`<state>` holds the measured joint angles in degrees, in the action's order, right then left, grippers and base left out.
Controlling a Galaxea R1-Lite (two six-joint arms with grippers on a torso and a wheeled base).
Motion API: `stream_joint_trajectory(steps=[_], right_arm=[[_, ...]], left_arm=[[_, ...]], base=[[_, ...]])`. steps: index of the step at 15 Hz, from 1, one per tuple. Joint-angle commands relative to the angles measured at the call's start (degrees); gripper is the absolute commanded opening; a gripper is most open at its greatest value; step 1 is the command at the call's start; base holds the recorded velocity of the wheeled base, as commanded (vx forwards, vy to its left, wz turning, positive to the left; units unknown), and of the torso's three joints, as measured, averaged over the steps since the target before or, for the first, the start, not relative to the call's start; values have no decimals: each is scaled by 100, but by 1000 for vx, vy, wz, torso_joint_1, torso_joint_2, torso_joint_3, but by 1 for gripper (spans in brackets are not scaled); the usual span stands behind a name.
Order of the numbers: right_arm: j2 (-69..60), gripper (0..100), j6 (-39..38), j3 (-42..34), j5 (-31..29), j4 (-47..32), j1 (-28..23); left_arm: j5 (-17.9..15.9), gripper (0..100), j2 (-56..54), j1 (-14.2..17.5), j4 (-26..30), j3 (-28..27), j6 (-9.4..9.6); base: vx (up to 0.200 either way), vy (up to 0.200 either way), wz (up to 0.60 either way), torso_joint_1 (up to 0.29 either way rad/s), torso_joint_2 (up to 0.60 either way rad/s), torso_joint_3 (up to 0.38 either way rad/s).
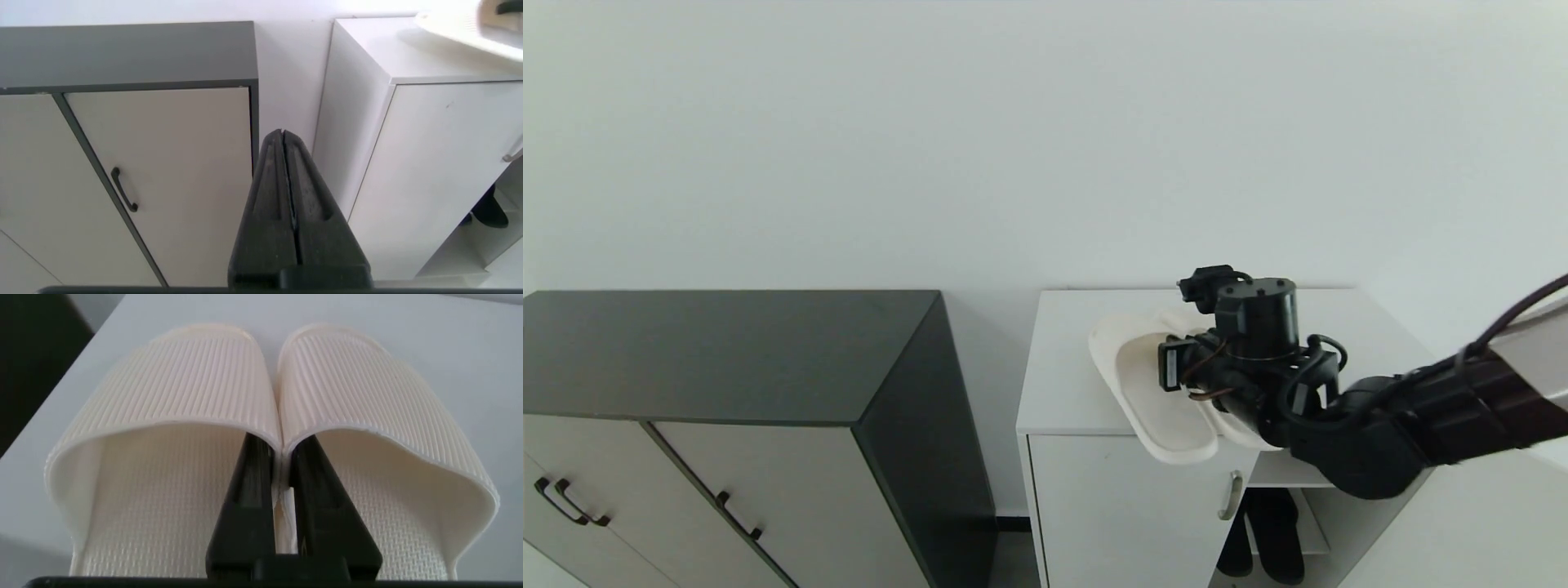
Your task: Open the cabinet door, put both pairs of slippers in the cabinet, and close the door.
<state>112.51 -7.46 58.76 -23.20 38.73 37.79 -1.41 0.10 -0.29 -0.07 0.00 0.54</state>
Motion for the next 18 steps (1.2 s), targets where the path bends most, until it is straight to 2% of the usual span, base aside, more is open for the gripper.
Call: stream_joint_trajectory(steps=[1,3,8,16,18], right_arm=[[-1231,0,-36,-1068,369,21,238],[-1662,0,-27,-1402,439,-15,413],[-1759,0,-27,-1402,421,-155,598],[-1600,0,-19,-1516,413,-146,598],[-1548,0,-19,-1516,413,-138,598]], left_arm=[[1,0,8,3,-1,0,-1],[1,0,8,3,-1,0,8],[1,0,8,-6,-1,0,-1],[10,0,8,-6,-1,0,-10],[10,0,8,3,-1,0,-10]], base=[[0,0,0,0,0,0],[0,0,0,0,0,0],[0,0,0,0,0,0],[0,0,0,0,0,0],[-200,0,0,2,2,5]])
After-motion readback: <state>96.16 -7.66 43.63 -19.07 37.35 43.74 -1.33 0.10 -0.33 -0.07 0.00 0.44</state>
